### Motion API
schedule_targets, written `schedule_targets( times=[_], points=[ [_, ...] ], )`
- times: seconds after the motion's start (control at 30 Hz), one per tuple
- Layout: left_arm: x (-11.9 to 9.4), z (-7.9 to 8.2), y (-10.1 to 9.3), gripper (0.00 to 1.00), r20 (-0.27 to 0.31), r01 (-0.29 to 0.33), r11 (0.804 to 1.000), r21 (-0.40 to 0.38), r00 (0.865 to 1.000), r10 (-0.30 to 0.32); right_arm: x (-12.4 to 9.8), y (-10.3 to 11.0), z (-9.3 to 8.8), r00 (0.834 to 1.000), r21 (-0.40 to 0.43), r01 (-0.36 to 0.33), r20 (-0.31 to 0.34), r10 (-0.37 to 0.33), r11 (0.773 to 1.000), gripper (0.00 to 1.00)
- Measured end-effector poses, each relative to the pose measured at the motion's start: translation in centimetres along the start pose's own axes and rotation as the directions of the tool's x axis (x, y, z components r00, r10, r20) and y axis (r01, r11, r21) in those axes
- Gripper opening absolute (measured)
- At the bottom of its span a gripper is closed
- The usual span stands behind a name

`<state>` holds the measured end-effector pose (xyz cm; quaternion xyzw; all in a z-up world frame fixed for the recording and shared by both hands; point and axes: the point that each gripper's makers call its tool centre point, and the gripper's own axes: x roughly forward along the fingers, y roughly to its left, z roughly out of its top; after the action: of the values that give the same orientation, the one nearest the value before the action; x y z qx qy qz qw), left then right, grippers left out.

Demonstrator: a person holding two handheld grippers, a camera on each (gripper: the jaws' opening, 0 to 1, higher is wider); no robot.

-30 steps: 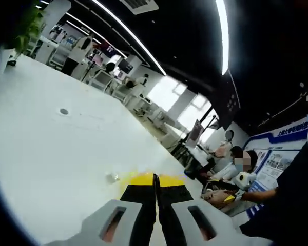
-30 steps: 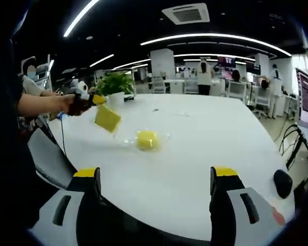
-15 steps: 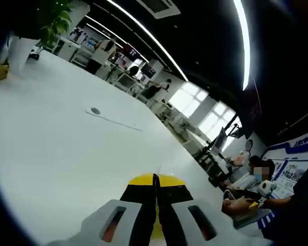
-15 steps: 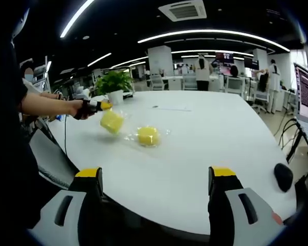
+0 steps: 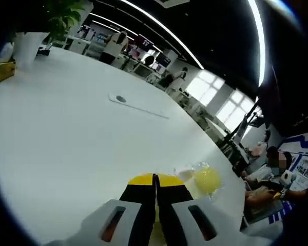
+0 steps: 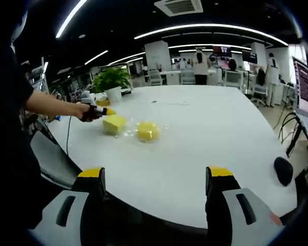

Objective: Compare the silicone blocks by pressing each to a similar depth, holding the contact briefly, and releasing to observe deformation and rebound differences across the visible hardness samples.

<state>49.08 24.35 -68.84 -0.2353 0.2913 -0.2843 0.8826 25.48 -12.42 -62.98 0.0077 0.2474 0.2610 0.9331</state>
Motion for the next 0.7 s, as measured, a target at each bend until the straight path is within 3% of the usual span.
schedule_targets(
  times=[0.13, 0.23, 0.53, 0.7],
  points=[
    [0.3, -0.8, 0.0, 0.00, -0.033, 0.015, 1.000, -0.010, 0.999, -0.015, -0.3, -0.2, -0.4, 1.000, -0.001, 0.009, -0.011, -0.009, 1.000, 0.68],
    [0.3, -2.1, 0.8, 0.00, -0.098, -0.013, 1.000, -0.006, 0.995, 0.013, -0.4, -0.2, -0.3, 1.000, 0.015, 0.012, -0.007, -0.012, 1.000, 0.69],
    [-0.6, -1.0, 1.0, 0.13, -0.069, -0.039, 0.999, -0.007, 0.997, 0.038, 0.0, 0.2, 0.2, 1.000, 0.004, -0.007, 0.001, 0.007, 1.000, 0.69],
    [-1.9, 0.3, 0.6, 0.18, -0.044, -0.072, 0.994, 0.078, 0.996, 0.075, 0.3, 0.4, 0.9, 1.000, 0.012, -0.019, 0.022, 0.018, 1.000, 0.69]
  ],
)
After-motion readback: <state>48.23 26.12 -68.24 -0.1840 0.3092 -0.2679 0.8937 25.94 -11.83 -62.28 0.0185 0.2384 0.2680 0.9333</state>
